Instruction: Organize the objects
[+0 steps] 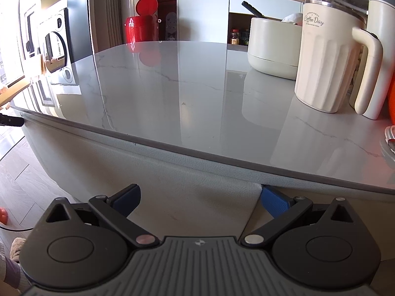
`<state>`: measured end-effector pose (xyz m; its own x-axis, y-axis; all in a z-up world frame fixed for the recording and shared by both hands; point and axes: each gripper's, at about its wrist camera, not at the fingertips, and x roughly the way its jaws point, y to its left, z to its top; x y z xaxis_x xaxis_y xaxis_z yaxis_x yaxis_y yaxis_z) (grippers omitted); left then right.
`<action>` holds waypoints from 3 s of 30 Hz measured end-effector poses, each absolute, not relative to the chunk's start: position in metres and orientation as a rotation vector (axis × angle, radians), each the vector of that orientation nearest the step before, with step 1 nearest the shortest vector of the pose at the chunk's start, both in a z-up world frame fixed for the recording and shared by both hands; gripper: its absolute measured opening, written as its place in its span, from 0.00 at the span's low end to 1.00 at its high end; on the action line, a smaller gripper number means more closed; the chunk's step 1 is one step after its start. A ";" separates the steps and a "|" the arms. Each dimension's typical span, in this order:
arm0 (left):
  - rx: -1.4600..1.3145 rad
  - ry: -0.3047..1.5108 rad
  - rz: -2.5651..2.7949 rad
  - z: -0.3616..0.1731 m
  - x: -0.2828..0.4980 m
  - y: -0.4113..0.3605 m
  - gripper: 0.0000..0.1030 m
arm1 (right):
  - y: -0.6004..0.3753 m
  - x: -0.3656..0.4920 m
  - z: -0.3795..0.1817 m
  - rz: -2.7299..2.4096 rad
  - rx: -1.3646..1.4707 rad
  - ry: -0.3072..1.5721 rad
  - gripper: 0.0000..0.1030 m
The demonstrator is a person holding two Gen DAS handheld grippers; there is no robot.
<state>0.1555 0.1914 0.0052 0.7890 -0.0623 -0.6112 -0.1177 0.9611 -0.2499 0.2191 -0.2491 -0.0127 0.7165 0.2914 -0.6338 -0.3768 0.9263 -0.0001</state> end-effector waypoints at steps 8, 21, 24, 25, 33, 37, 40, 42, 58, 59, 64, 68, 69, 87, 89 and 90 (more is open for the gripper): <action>-0.468 0.637 -0.013 -0.008 0.149 0.216 0.12 | -0.248 0.217 -0.012 0.368 -0.132 0.677 1.00; -0.261 0.581 -0.085 -0.005 0.145 0.206 0.12 | -0.247 0.213 -0.012 0.368 -0.123 0.679 1.00; -0.276 0.586 -0.085 -0.006 0.147 0.206 0.12 | -0.246 0.213 -0.012 0.367 -0.122 0.679 1.00; -0.281 0.587 -0.082 -0.006 0.147 0.206 0.12 | -0.247 0.213 -0.012 0.367 -0.122 0.679 1.00; -0.259 0.563 -0.191 -0.007 0.147 0.195 0.62 | -0.246 0.212 -0.013 0.363 -0.124 0.679 1.00; -0.323 0.570 -0.203 -0.010 0.148 0.198 0.60 | -0.246 0.212 -0.013 0.363 -0.126 0.678 1.00; -0.315 0.534 -0.156 -0.007 0.144 0.202 0.60 | -0.246 0.213 -0.012 0.365 -0.125 0.678 1.00; -0.347 0.521 -0.142 -0.004 0.144 0.207 0.60 | -0.247 0.213 -0.012 0.363 -0.124 0.678 1.00; -0.329 0.559 -0.143 -0.002 0.158 0.177 0.96 | -0.243 0.211 -0.012 0.353 -0.141 0.674 1.00; -0.334 0.564 -0.133 -0.001 0.159 0.176 0.96 | -0.243 0.211 -0.012 0.351 -0.144 0.674 1.00; -0.334 0.567 -0.122 -0.001 0.161 0.173 0.98 | -0.240 0.209 -0.014 0.343 -0.171 0.669 1.00; -0.364 0.570 -0.179 -0.002 0.159 0.184 0.98 | -0.246 0.209 -0.012 0.358 -0.143 0.670 1.00; -0.381 0.568 -0.193 -0.002 0.158 0.186 0.98 | -0.246 0.209 -0.012 0.360 -0.142 0.671 1.00; -0.236 0.630 -0.132 -0.007 0.135 0.169 0.28 | -0.197 0.164 -0.014 0.606 -0.418 0.536 1.00; -0.298 0.623 -0.082 -0.008 0.135 0.183 0.28 | -0.196 0.165 -0.015 0.567 -0.421 0.531 1.00; -0.328 0.620 -0.071 -0.008 0.135 0.188 0.28 | -0.202 0.169 -0.014 0.519 -0.386 0.536 1.00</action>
<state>0.1352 0.1883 -0.0081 0.8132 -0.1629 -0.5587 -0.0322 0.9459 -0.3228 0.1695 -0.2020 -0.0143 0.7378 0.3626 -0.5693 -0.5577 0.8026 -0.2116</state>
